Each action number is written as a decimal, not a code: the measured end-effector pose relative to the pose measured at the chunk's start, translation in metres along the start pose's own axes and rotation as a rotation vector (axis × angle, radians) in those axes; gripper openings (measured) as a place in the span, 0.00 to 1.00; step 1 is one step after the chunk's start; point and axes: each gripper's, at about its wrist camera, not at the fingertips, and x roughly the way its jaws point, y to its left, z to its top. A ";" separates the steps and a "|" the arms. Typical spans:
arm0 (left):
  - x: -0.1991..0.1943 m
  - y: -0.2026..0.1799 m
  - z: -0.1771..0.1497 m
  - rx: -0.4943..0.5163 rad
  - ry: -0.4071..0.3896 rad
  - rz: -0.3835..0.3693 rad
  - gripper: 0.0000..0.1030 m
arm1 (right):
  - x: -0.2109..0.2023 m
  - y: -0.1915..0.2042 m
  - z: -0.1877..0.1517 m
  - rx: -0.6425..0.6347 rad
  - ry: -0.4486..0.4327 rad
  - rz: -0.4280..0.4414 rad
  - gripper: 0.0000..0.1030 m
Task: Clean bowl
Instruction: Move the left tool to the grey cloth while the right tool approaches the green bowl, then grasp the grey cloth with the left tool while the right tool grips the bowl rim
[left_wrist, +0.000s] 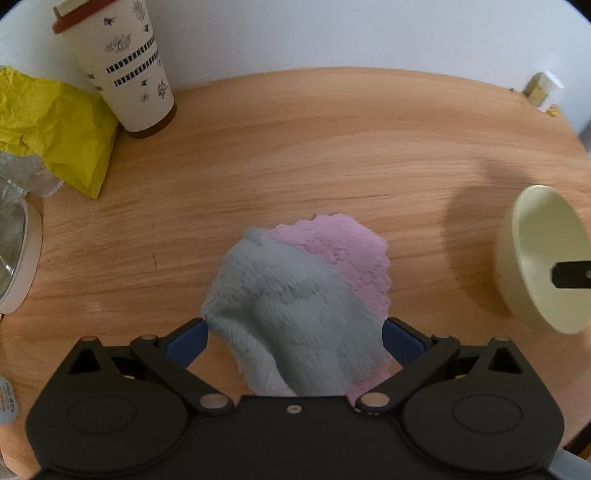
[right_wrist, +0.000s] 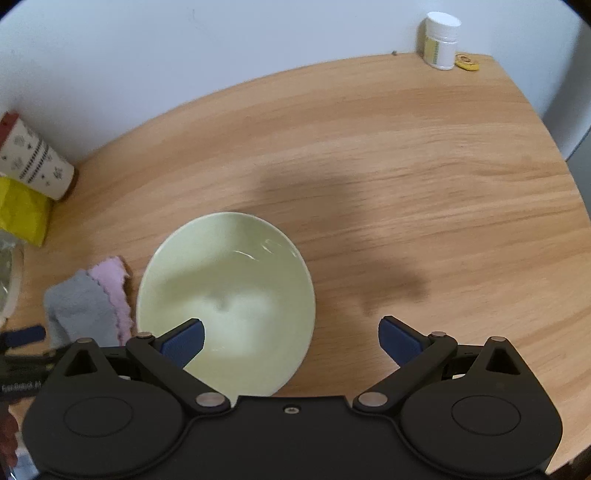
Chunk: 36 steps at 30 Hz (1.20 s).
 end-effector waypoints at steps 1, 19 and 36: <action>0.002 0.000 0.001 -0.005 -0.001 0.005 0.99 | 0.001 -0.002 0.001 0.003 0.005 0.010 0.96; 0.030 -0.011 0.008 -0.059 0.000 0.038 0.99 | 0.023 -0.011 0.028 -0.105 0.115 0.161 0.70; 0.024 -0.020 -0.004 0.057 -0.027 -0.038 0.86 | 0.027 -0.015 0.026 -0.135 0.140 0.242 0.41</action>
